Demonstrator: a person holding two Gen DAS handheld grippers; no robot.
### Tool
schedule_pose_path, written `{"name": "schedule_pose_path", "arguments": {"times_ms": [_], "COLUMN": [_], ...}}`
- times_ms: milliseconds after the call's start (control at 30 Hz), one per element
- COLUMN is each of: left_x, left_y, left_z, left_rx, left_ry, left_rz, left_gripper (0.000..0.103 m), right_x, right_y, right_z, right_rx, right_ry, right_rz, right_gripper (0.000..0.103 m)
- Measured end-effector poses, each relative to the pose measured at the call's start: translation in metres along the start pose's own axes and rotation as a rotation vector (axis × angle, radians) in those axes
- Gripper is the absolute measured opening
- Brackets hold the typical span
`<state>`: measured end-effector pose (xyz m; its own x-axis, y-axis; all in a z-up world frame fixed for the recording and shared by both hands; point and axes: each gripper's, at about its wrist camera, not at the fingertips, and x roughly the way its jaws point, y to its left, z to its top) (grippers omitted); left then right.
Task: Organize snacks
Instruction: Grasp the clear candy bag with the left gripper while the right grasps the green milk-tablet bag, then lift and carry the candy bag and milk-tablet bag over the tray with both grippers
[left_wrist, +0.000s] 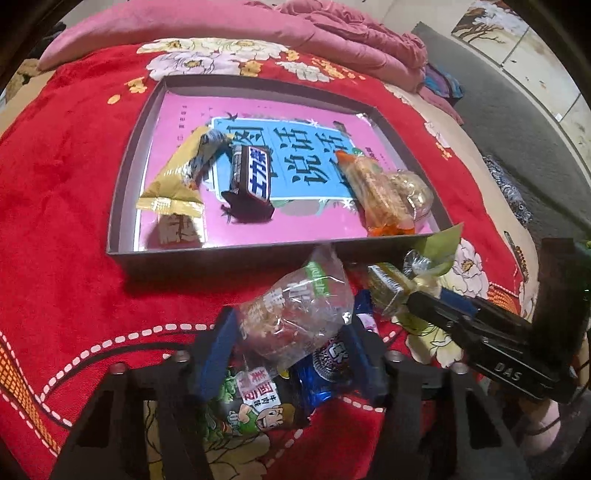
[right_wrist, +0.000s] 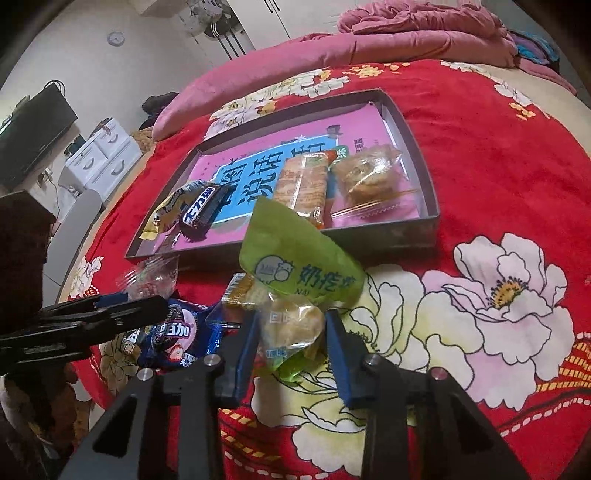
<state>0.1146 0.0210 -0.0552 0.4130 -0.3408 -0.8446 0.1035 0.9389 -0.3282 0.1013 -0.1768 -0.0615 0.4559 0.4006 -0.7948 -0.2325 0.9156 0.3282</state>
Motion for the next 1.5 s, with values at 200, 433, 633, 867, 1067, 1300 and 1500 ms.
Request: {"name": "schedule_pose_path", "arguments": {"times_ms": [200, 433, 633, 867, 1067, 1300, 1500], "left_x": [-0.003, -0.008, -0.015, -0.021, -0.03, -0.046, -0.053], "left_y": [0.005, 0.004, 0.009, 0.014, 0.015, 0.011, 0.007], "left_z": [0.0, -0.005, -0.005, -0.006, -0.004, 0.005, 0.016], "left_rx": [-0.033, -0.038, -0.061, -0.094, -0.096, -0.096, -0.086], "left_ry": [-0.017, -0.028, -0.046, -0.061, -0.084, -0.128, -0.152], "left_rz": [-0.039, -0.058, -0.064, -0.067, -0.061, -0.054, -0.036], "left_gripper": [0.037, 0.037, 0.036, 0.036, 0.036, 0.036, 0.036], "right_x": [-0.007, -0.021, -0.026, -0.03, -0.036, -0.045, -0.048], "right_y": [0.002, -0.005, -0.014, -0.008, -0.006, -0.002, 0.002], "right_z": [0.0, 0.001, 0.001, 0.001, 0.002, 0.008, 0.017], "right_rx": [-0.007, 0.02, 0.044, 0.028, 0.019, -0.001, -0.019], "right_ry": [-0.017, -0.049, -0.063, -0.079, -0.102, -0.14, -0.162], "right_rz": [0.009, 0.004, -0.009, -0.014, -0.015, -0.027, -0.037], "right_gripper": [0.036, 0.036, 0.036, 0.036, 0.036, 0.036, 0.036]}}
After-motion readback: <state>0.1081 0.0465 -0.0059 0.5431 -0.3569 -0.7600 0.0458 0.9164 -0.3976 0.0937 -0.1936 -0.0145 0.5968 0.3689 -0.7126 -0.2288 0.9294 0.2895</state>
